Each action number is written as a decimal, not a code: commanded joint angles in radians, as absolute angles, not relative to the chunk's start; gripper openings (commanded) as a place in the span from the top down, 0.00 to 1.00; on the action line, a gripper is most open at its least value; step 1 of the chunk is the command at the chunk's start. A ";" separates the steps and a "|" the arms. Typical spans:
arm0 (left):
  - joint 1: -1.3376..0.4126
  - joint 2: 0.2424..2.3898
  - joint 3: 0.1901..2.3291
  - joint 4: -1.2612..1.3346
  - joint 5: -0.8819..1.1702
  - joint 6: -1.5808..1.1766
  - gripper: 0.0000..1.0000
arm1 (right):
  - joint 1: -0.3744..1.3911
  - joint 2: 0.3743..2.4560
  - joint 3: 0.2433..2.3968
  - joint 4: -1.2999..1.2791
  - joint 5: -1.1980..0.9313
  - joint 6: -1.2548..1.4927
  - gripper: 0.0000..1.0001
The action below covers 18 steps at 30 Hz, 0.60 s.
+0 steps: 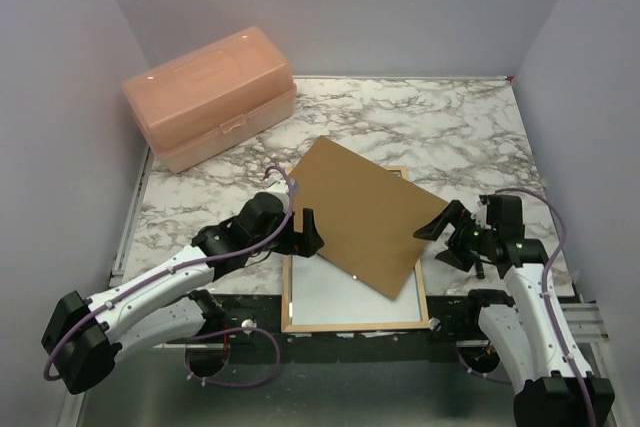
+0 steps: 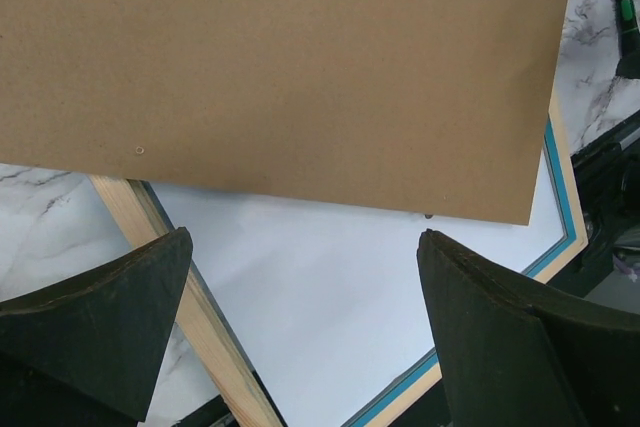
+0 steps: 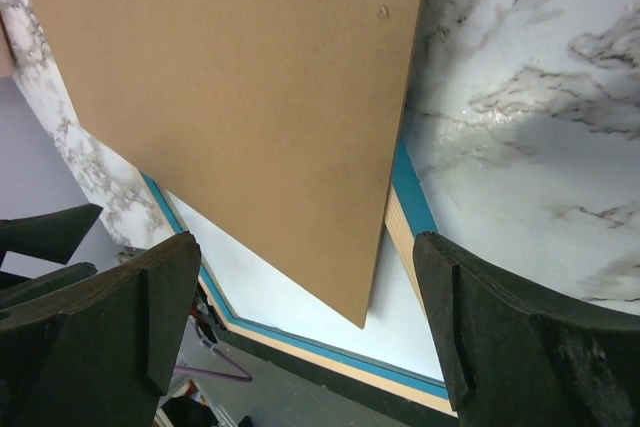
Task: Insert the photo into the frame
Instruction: Move the photo frame item to the center of the board, then adjust the photo frame item on the photo frame.
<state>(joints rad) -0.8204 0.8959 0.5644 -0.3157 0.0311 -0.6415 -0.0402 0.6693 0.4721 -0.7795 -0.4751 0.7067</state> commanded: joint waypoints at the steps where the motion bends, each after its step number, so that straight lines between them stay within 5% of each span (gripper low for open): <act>1: -0.825 0.954 0.585 -0.275 0.121 -0.766 0.03 | -0.038 0.755 0.535 -0.717 -0.437 0.659 0.04; 10: -0.824 1.056 0.536 -0.211 0.199 -0.959 0.03 | -0.038 0.925 0.557 -0.472 -0.477 0.710 0.05; 18: -0.806 1.117 0.447 -0.035 0.275 -1.082 0.03 | -0.038 1.328 0.850 -0.408 -0.419 0.583 0.05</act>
